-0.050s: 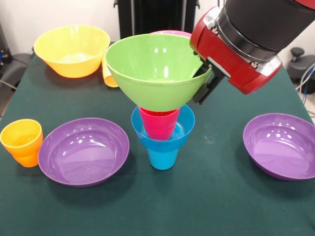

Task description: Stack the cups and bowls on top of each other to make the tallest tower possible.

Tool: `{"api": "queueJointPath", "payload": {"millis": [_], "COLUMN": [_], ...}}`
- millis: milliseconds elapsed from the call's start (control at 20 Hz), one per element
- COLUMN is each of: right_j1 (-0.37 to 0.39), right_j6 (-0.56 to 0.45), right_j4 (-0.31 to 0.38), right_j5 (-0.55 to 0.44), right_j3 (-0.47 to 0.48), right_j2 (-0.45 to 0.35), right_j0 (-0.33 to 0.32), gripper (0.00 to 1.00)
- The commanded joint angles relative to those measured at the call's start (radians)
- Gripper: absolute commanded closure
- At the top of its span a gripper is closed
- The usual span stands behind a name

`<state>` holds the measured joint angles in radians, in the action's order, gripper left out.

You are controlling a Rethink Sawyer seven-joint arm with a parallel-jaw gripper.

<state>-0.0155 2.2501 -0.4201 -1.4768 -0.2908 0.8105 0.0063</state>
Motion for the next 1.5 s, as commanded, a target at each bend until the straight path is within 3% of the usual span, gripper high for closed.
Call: {"api": "queueJointPath", "payload": {"millis": [50, 1500], "right_j1": [-0.049, -0.082], "right_j6": [-0.245, -0.276], "right_j4": [-0.01, -0.04], "right_j5": [-0.109, -0.138], "right_j3": [0.026, 0.109], "right_j2": [-0.106, -0.062], "right_j0": [-0.018, -0.058], "gripper": [1.0, 1.0]}}
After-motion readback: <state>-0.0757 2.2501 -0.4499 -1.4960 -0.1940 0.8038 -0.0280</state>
